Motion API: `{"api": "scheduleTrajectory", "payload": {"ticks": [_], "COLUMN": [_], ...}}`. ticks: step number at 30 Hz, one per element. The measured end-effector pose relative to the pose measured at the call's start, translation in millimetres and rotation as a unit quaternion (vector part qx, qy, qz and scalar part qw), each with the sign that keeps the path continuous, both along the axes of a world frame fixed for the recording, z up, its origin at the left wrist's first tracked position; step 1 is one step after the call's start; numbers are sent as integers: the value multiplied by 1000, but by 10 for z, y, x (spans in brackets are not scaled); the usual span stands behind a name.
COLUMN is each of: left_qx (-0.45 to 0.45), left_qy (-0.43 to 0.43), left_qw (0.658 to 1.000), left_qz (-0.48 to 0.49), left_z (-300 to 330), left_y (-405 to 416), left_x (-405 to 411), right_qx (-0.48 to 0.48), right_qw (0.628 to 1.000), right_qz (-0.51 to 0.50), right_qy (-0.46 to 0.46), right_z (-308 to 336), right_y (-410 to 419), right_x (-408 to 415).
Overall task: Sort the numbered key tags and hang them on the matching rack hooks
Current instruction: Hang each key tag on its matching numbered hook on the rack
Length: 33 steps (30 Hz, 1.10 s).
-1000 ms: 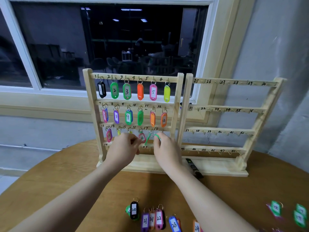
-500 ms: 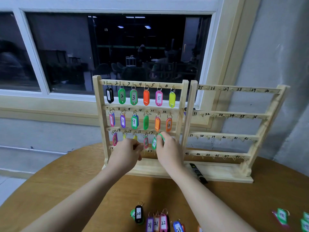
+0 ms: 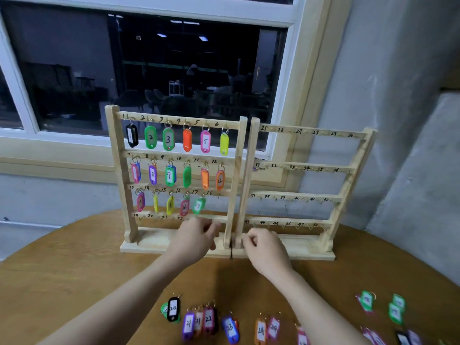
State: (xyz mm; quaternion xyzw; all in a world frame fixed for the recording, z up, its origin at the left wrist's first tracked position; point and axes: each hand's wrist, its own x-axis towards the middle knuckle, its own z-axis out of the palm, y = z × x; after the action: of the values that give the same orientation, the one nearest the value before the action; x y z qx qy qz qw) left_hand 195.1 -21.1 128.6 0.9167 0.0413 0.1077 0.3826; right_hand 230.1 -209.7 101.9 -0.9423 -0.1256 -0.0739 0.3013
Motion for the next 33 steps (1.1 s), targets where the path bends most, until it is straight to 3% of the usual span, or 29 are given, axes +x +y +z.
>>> {"api": "scheduleTrajectory", "payload": {"ticks": [5,9,15,19,24,33], "left_qx": [-3,54,80,80,19,9], "left_qy": [36,73,120,151,183,144], "left_qw": [993,971,947,941,939,951], "left_qz": [-110,-222,-289,-292,-290,-272], "left_z": [-155,-361,-751,-855,-886,-1011], "left_y": [-883,-1626,-2528,-2871,-3006,-3021], "left_x": [141,291,324,402,582,592], "right_qx": [-11,-25,20,7,-33,-82], "right_qw": [996,985,969,965,960,943], "right_qz": [-85,-167,-227,-233,-232,-249], "right_qy": [18,34,95,123,154,203], "right_z": [29,-47,-243,-335,-423,-502], "right_y": [-1030,-1902,-2767,-2930,-2829,-2766], "right_x": [-192,-389,-621,-621,-401,-15]}}
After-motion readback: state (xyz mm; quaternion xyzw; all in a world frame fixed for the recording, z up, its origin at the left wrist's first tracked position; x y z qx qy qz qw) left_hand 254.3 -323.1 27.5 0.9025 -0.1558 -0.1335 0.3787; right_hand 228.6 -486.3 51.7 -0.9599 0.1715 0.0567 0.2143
